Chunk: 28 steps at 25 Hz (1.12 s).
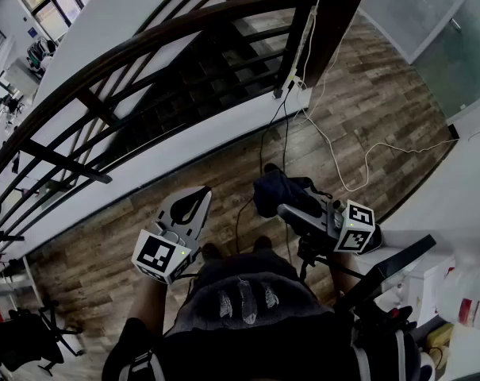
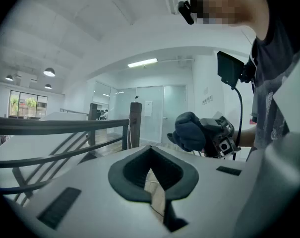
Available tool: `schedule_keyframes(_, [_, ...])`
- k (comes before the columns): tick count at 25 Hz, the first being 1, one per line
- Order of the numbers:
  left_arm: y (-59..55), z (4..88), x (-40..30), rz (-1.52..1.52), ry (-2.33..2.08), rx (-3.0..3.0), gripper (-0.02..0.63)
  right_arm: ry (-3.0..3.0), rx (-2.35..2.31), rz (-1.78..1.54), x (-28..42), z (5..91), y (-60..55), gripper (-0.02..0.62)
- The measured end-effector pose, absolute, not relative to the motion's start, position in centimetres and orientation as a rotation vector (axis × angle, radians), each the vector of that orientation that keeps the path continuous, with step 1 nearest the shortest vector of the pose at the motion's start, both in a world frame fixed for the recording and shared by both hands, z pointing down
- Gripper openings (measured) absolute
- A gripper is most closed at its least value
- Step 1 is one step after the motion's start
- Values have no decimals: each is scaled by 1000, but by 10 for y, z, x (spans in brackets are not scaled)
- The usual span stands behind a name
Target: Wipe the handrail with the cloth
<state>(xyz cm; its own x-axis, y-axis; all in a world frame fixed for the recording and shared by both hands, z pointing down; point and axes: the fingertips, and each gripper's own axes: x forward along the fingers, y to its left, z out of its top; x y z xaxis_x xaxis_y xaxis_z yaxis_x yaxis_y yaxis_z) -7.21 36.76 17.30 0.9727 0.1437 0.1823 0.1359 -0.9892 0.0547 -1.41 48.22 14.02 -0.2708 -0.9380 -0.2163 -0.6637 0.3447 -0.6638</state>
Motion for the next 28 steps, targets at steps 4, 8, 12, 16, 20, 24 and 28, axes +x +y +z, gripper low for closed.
schedule_keyframes(4, [391, 169, -38, 280, 188, 3083, 6, 2058, -1384, -604, 16, 142, 500, 123])
schedule_keyframes(8, [402, 171, -2, 291, 155, 3102, 6, 2074, -1375, -635, 56, 144, 509, 121])
schedule_keyframes(12, [380, 179, 16, 309, 113, 3091, 6, 2062, -1442, -700, 87, 158, 488, 123])
schedule_keyframes(16, [335, 195, 46, 303, 98, 3065, 6, 2038, -1605, -726, 134, 181, 444, 123])
schedule_keyframes(20, [275, 228, 83, 301, 151, 3005, 6, 2030, -1941, -813, 196, 232, 379, 123])
schedule_keyframes(24, [221, 256, 122, 353, 315, 2970, 6, 1975, -2328, -911, 269, 298, 312, 123])
schedule_keyframes(28, [190, 256, 164, 391, 512, 3003, 6, 1955, -2703, -936, 387, 365, 255, 123])
